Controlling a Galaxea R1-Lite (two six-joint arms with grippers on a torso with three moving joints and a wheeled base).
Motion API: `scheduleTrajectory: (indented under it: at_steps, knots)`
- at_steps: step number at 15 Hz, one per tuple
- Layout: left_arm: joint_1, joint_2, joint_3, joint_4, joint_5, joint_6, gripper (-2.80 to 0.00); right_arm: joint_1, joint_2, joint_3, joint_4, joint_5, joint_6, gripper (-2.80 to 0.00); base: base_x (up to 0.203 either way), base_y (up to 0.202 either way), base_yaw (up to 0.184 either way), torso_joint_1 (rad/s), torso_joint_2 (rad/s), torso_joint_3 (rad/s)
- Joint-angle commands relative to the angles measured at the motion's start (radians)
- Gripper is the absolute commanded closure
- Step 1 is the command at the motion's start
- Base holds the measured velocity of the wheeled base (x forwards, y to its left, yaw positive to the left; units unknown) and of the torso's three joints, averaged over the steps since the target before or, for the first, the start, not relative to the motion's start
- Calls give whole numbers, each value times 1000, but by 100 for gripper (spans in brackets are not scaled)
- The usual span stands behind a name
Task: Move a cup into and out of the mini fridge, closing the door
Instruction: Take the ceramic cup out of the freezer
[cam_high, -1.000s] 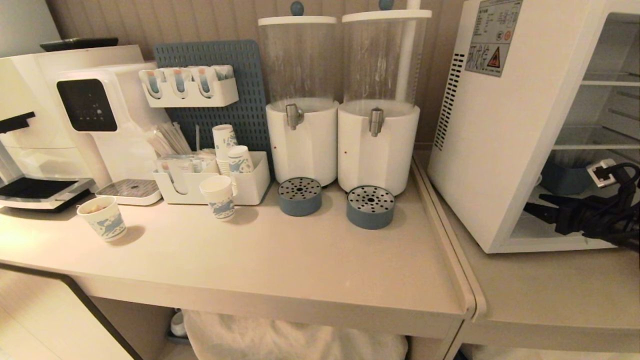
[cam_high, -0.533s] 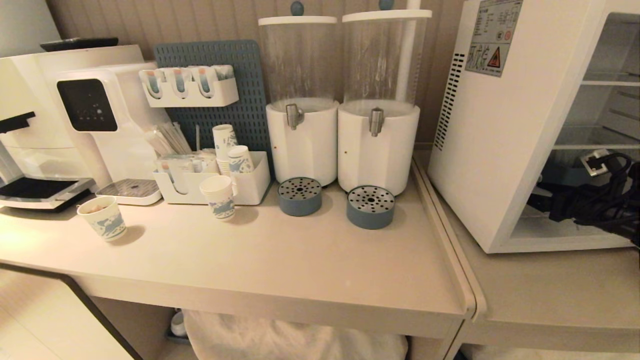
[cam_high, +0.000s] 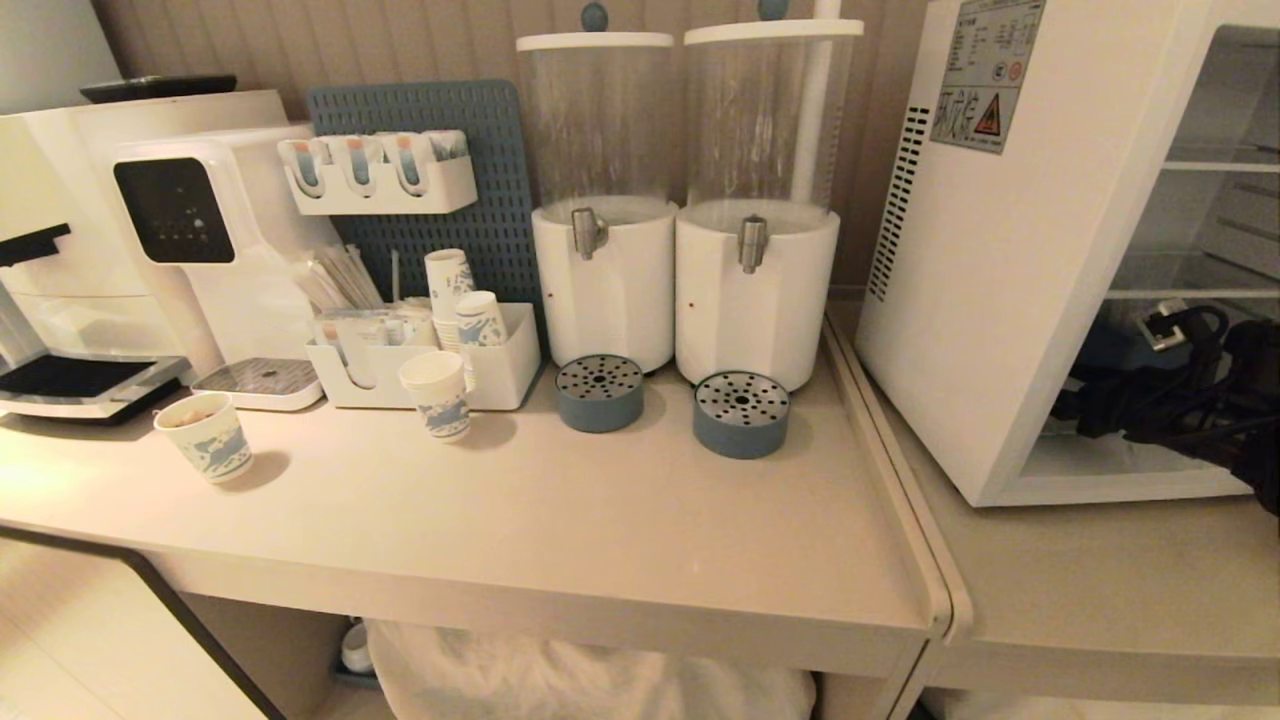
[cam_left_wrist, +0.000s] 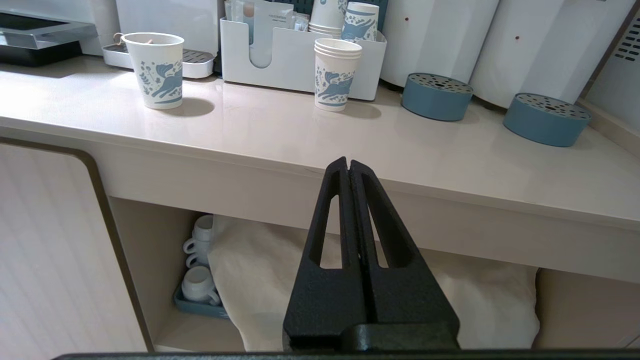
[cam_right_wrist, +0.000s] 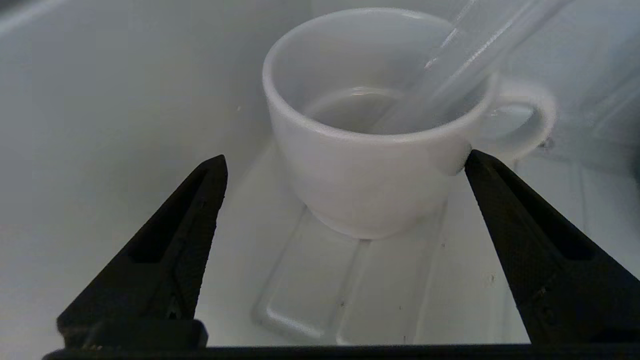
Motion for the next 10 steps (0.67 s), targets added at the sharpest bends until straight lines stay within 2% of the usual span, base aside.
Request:
scheduleTrajectory:
  at_steps: [1, 10]
  knots:
    - [-1, -5, 40, -1, 0, -3, 0, 4, 19, -29, 10, 4, -1, -280, 0, 0, 0, 0, 0, 0]
    - [-1, -5, 40, -1, 0, -7, 0, 4, 99, -114, 15, 4, -1, -280, 0, 0, 0, 0, 0, 0]
